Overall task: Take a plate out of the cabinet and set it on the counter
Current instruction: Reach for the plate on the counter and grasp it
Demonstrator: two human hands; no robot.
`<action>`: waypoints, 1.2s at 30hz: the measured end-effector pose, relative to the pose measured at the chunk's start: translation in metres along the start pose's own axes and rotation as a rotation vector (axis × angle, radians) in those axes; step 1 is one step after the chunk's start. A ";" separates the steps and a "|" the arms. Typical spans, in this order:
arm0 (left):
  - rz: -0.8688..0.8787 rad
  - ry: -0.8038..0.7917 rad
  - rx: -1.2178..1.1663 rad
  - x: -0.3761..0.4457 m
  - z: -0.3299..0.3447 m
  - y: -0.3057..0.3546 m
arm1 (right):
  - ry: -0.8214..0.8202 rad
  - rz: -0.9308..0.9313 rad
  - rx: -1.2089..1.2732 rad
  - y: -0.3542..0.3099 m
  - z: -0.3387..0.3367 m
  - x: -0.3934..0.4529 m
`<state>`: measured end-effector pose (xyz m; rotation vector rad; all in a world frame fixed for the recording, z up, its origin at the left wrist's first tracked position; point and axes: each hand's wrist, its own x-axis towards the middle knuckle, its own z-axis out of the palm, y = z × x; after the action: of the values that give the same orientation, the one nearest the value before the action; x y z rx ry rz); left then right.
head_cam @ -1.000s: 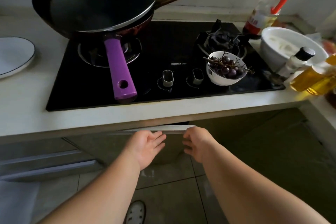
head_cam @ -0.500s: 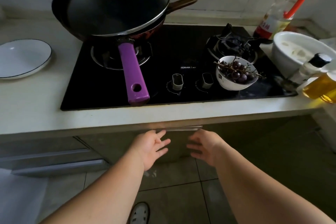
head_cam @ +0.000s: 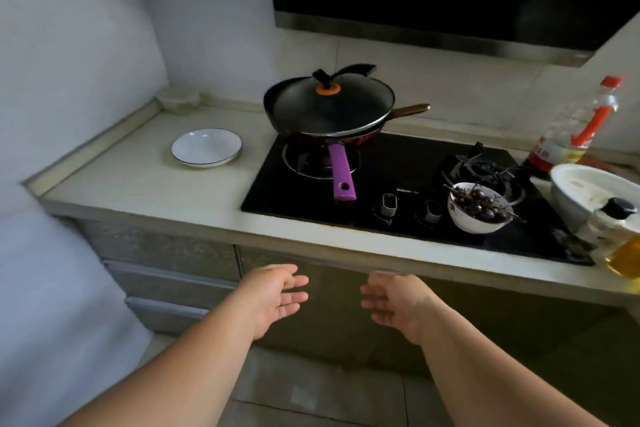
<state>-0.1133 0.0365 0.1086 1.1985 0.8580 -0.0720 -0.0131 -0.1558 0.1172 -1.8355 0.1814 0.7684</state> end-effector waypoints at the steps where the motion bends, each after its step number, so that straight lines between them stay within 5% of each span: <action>1: 0.025 0.019 -0.001 -0.011 -0.010 0.003 | -0.025 -0.021 -0.017 -0.004 0.009 -0.008; 9: 0.167 0.145 0.008 -0.040 -0.082 0.038 | -0.211 -0.162 -0.092 -0.040 0.076 -0.036; 18: 0.190 0.249 -0.068 0.024 -0.194 0.098 | -0.271 -0.231 -0.110 -0.113 0.199 0.023; 28: 0.189 0.266 0.041 0.145 -0.326 0.217 | -0.033 -0.168 -0.046 -0.208 0.339 0.118; 36: 0.175 0.256 0.194 0.224 -0.328 0.248 | 0.106 -0.082 -0.129 -0.230 0.351 0.161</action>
<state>-0.0178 0.4943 0.1332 1.4822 0.9809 0.1471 0.0740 0.2848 0.1326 -1.9946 0.1270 0.6388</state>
